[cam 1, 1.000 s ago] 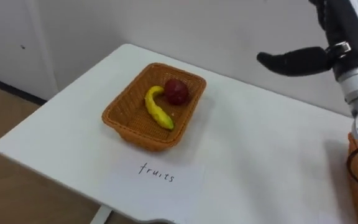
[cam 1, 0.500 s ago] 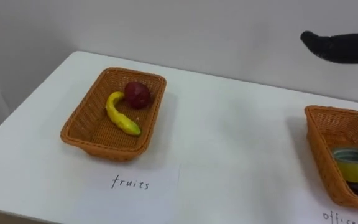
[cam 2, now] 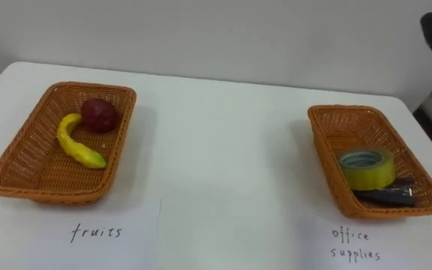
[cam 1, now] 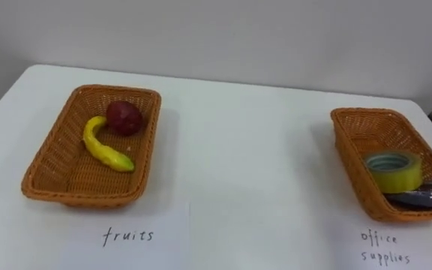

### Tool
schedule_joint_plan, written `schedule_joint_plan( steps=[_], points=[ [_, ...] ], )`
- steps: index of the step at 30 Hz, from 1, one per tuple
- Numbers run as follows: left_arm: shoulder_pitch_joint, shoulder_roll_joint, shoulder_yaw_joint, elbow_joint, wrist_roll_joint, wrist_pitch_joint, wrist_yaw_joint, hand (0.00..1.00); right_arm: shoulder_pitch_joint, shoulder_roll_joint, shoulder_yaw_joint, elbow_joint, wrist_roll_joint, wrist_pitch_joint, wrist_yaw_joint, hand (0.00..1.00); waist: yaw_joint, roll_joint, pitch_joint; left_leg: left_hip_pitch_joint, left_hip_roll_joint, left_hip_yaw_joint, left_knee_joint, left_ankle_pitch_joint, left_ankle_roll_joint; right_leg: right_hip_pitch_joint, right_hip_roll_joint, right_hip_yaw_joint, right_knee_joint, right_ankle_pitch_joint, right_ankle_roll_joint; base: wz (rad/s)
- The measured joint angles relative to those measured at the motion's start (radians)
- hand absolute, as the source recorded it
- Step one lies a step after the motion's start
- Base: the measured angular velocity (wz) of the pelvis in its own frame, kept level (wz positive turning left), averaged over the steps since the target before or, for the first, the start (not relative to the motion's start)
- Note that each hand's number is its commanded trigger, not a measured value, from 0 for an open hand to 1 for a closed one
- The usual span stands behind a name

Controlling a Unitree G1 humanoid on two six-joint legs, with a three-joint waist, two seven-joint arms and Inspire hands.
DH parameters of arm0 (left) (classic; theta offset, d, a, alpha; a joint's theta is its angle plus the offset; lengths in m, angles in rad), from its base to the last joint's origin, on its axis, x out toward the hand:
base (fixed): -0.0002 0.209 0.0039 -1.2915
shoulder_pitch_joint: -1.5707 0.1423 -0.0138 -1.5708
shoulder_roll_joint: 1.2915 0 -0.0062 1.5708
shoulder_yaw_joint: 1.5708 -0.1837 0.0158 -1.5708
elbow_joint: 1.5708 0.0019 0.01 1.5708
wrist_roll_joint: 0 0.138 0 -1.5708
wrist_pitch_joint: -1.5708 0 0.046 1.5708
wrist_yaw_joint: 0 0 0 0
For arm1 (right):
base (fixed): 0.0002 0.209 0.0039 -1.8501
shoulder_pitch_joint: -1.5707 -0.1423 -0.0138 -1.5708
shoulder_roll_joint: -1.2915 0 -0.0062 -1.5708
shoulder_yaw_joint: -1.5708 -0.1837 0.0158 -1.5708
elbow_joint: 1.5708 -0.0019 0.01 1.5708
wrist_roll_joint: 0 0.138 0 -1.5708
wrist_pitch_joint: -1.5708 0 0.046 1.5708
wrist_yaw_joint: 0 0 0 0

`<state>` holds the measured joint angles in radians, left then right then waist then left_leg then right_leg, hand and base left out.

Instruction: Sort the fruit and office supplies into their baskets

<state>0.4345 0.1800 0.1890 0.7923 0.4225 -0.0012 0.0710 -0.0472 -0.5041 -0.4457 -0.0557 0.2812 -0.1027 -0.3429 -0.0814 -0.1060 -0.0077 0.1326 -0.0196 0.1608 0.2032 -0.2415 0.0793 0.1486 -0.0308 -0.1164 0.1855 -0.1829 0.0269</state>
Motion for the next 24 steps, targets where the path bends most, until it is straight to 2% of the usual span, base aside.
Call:
schedule_joint_plan(
  steps=[4,8,9,10,12,14,17,18,22,24],
  points=[
    [-0.007,0.0,-0.001,0.037,0.0,0.0,0.052,0.0,0.084,0.005,-0.055,0.017,0.146,-0.001,-0.09,0.0,-0.017,0.001,0.0023,-0.002,0.003,0.01,-0.005,-0.001,-0.001,-0.008,0.002,0.003,0.0,0.0,-0.001,-0.08],
    [0.004,0.0,-0.001,0.039,-0.001,0.0,0.057,0.0,0.157,0.024,-0.077,0.042,0.235,-0.001,-0.167,0.0,-0.023,0.007,0.002,-0.005,0.008,0.026,-0.006,-0.004,-0.006,-0.019,0.005,0.004,0.001,0.002,-0.004,-0.14],
    [0.002,0.0,-0.001,0.044,-0.001,0.0,0.057,0.0,0.173,0.037,-0.091,0.051,0.251,-0.001,-0.199,0.0,-0.027,0.006,0.0025,-0.006,0.008,0.027,-0.006,-0.004,-0.006,-0.02,0.005,0.004,0.001,0.002,-0.004,-0.04],
    [0.002,-0.001,-0.001,0.045,-0.002,0.0,0.057,0.0,0.192,0.049,-0.1,0.065,0.262,-0.007,-0.233,0.0,-0.034,0.015,0.0001,-0.007,0.008,0.027,-0.005,-0.005,-0.006,-0.021,0.006,0.003,0.001,0.002,-0.004,0.0],
    [0.004,-0.001,-0.001,0.044,-0.01,0.0,0.058,0.0,0.219,0.068,-0.119,0.103,0.28,-0.013,-0.271,0.0,-0.043,0.017,-0.0021,-0.012,0.008,0.027,-0.005,-0.005,-0.006,-0.026,0.006,0.004,0.001,0.002,-0.004,0.0],
    [0.01,-0.001,-0.003,0.045,-0.028,0.0,0.065,0.0,0.242,0.086,-0.136,0.143,0.349,-0.02,-0.31,0.0,-0.055,0.022,-0.0033,-0.013,0.008,0.027,-0.006,-0.005,-0.006,-0.027,0.006,0.008,0.001,0.002,-0.004,0.0],
    [0.011,-0.002,0.001,0.045,-0.041,0.002,0.099,0.0,0.296,0.139,-0.172,0.233,0.447,-0.025,-0.382,0.0,-0.057,0.028,-0.0026,-0.014,0.009,0.029,-0.008,-0.005,-0.006,-0.031,0.009,0.023,0.0,0.002,-0.004,-0.06],
    [0.011,-0.004,0.0,0.045,-0.052,0.004,0.107,0.0,0.315,0.153,-0.173,0.268,0.492,-0.027,-0.412,0.0,-0.06,0.03,-0.0049,-0.017,0.009,0.03,-0.008,-0.005,-0.007,-0.035,0.01,0.024,0.002,0.003,-0.004,-0.07],
    [0.007,-0.006,0.004,0.04,-0.079,0.008,0.112,0.0,0.33,0.184,-0.181,0.465,0.625,-0.031,-0.452,0.0,-0.091,0.038,-0.0048,-0.019,0.009,0.03,-0.006,-0.005,-0.007,-0.036,0.01,0.032,0.003,0.003,-0.005,-0.01],
    [0.008,-0.012,0.006,0.018,-0.079,0.01,0.112,0.0,0.351,0.203,-0.196,0.527,0.694,-0.031,-0.457,0.0,-0.088,0.039,-0.0053,-0.026,0.008,0.03,-0.006,-0.005,-0.007,-0.044,0.01,0.031,0.006,0.003,-0.005,0.0]
  ],
)
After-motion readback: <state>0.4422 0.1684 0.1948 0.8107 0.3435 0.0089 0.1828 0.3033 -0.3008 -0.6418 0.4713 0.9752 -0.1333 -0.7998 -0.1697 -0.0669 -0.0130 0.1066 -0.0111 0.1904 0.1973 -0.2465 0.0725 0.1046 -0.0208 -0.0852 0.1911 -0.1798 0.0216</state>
